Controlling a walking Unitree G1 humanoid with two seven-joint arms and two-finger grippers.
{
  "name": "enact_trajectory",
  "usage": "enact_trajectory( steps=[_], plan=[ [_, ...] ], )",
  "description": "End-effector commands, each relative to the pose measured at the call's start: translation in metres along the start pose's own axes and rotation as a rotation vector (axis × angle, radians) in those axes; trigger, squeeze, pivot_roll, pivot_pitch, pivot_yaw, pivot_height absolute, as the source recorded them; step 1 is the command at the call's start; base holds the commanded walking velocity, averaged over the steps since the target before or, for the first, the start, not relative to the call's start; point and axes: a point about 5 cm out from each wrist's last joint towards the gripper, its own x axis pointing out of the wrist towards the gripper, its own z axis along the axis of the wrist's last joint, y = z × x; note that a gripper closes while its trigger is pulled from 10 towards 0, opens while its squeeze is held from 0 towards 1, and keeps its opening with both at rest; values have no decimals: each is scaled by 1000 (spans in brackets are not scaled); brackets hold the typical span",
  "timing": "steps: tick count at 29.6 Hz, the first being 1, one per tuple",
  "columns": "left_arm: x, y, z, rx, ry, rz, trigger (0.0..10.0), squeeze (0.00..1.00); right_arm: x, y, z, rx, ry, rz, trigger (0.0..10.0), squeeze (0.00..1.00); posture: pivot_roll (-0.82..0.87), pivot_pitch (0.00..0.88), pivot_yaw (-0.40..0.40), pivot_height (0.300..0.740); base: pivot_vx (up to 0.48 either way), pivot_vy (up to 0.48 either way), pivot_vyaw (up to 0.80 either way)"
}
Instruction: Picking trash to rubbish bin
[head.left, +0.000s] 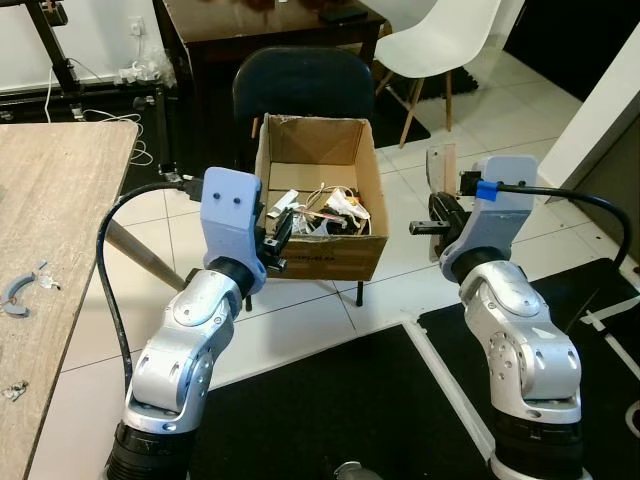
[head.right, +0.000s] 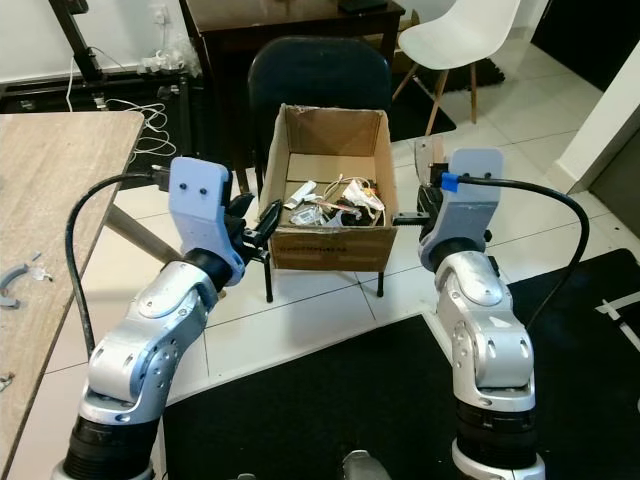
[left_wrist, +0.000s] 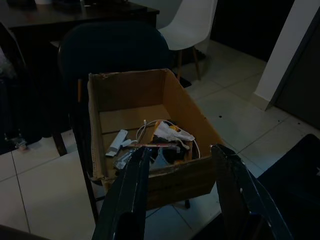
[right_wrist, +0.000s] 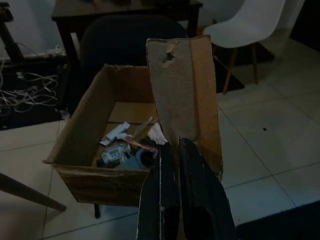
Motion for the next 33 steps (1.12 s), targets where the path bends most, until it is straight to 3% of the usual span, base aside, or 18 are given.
enact_trajectory(
  steps=[1, 8, 33],
  plan=[
    [0, -5, -4, -11, 23, -21, 10000, 0, -3, -5, -6, 17, 26, -24, 10000, 0, 7, 197, 2, 740, 0, 0, 0],
    [0, -10, 0, -32, -3, -54, 10000, 0, -3, -7, -8, 24, 35, -36, 10000, 0, 3, 207, 9, 740, 82, 0, 0],
    [-1, -7, -11, 25, 44, -25, 10000, 0, -1, -23, -18, -48, 62, -42, 10000, 0, 3, 207, 12, 740, 381, 0, 0]
  ],
)
